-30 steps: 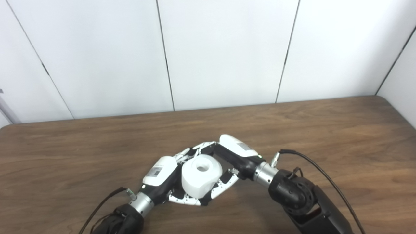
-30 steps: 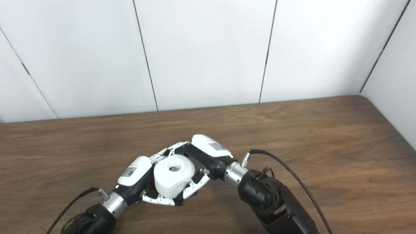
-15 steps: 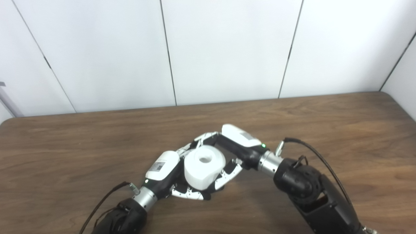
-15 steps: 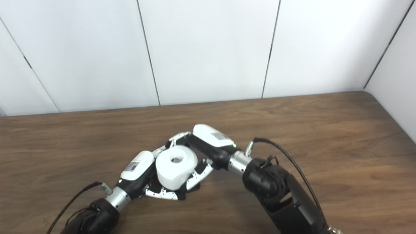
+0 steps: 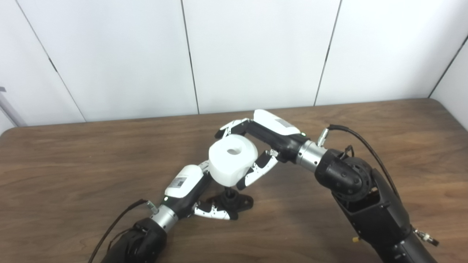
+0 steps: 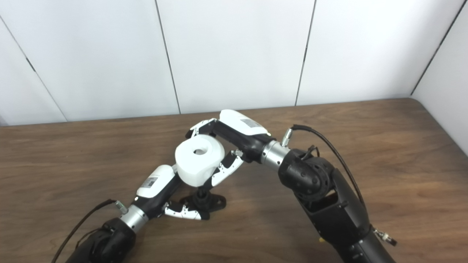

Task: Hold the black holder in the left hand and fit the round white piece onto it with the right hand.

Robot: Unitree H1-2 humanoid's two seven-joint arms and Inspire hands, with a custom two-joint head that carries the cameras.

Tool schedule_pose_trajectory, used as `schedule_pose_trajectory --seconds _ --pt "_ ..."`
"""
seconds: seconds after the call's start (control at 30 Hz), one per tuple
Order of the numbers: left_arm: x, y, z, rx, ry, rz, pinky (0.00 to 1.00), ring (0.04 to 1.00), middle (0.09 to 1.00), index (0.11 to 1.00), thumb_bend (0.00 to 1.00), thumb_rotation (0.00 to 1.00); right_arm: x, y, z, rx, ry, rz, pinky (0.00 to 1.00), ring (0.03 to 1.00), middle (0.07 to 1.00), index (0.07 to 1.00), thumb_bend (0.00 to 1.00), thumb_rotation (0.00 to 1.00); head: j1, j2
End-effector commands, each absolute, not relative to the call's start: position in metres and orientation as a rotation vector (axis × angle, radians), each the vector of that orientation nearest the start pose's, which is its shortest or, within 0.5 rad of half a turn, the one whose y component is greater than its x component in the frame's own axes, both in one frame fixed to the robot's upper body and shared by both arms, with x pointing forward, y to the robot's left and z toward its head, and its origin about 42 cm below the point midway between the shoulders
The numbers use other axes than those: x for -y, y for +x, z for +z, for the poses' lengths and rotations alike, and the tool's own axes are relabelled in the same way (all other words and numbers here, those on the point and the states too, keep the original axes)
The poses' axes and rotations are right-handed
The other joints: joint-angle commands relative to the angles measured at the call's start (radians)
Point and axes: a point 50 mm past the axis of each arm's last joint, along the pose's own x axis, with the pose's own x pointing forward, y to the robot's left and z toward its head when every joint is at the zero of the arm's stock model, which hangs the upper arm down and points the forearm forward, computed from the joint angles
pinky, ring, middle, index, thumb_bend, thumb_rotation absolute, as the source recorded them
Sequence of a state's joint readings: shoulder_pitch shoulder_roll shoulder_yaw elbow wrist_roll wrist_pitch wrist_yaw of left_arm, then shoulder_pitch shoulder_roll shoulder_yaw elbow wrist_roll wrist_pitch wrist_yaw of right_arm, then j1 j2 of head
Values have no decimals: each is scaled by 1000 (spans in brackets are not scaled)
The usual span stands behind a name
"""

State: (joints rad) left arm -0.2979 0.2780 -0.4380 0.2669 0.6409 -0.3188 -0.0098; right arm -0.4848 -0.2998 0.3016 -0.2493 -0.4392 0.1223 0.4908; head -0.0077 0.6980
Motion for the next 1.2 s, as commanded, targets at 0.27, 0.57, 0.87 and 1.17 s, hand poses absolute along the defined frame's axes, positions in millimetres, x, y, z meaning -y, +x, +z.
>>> schedule_pose_trajectory --seconds 0.27,0.57,0.87,1.17 --pt "-161 314 57 205 964 -698 936 976 884 480 524 58 160 372 294 521 -955 639 630 757 768 481 518 132 0 4" --pt "-159 313 59 198 957 -698 939 978 885 480 524 57 156 381 277 497 -1024 705 643 753 767 480 519 135 10 13" --pt "-157 313 60 199 965 -698 935 976 883 480 524 58 151 386 261 477 -1054 728 644 751 766 479 520 138 14 16" --pt "-156 311 60 200 966 -698 937 980 886 480 524 59 143 380 242 442 -1030 770 639 755 766 480 517 137 20 21"
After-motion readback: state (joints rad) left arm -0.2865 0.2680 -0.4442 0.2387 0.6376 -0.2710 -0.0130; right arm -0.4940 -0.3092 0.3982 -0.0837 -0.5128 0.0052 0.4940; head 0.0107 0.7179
